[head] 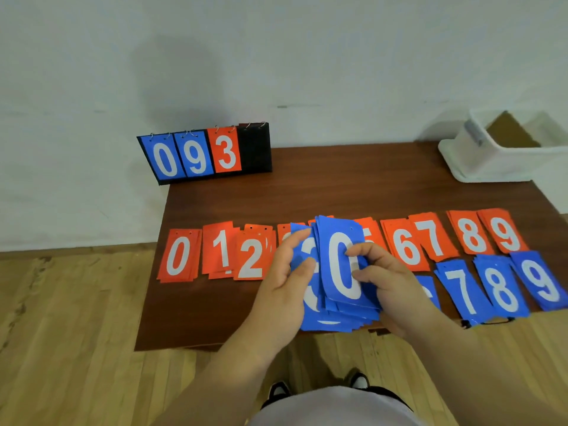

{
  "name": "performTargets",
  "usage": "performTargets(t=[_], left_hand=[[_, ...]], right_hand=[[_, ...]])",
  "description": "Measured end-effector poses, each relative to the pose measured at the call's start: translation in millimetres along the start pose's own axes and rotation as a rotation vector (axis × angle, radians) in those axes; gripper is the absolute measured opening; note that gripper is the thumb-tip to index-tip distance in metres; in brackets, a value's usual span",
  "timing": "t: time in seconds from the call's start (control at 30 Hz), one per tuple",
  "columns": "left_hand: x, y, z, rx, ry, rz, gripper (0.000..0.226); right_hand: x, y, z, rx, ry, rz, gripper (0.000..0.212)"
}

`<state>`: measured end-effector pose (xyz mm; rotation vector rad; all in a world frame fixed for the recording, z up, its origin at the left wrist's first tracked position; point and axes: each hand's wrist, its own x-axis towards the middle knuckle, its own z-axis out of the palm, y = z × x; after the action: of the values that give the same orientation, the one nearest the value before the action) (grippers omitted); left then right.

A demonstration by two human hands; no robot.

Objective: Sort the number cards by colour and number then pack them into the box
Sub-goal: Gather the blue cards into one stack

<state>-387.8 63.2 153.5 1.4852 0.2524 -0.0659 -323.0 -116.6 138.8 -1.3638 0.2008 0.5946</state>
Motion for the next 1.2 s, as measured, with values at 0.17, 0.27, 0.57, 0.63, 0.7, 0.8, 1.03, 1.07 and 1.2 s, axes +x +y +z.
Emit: performTargets(t=[0.17,0.27,0.57,0.63,0.7,0.8,1.03,1.07,1.2], left_hand=[[3,0,19,0.010,-0.128,-0.032,0.033],[7,2,34,0.019,-0.165,-0.055,0.032],[44,-64,95,0.305,0.176,-0.195,0.038],[53,-100,107,0.449,0.262,-0.326,0.049],[60,-130,115,0.613,0.313,-0.422,0.062],[71,-159,129,0.837,0.374,-0.537,0.074],[83,-186,155,0.927,0.458,-0.620,0.078],[82,-188,155,0.891,0.482,-0.625,0.078],[74,-195,153,0.663,0.512,-0.557,0.075]], right_hand=[[-9,-1,-6,-0.151,-0.069,-0.036,0.027],[-11,-7,-15,-0.196,-0.108,-0.056,0.025],[14,-16,-124,-0.454,0.118,-0.034,0.032],[19,-10,-159,-0.504,0.171,0.009,0.033],[20,-5,-187,-0.532,0.179,0.050,0.032],[19,-1,-219,-0.584,0.152,0.115,0.029],[23,15,-264,-0.600,0.102,0.194,0.025],[24,16,-267,-0.607,0.095,0.199,0.025],[26,16,-273,-0.628,0.075,0.205,0.024]])
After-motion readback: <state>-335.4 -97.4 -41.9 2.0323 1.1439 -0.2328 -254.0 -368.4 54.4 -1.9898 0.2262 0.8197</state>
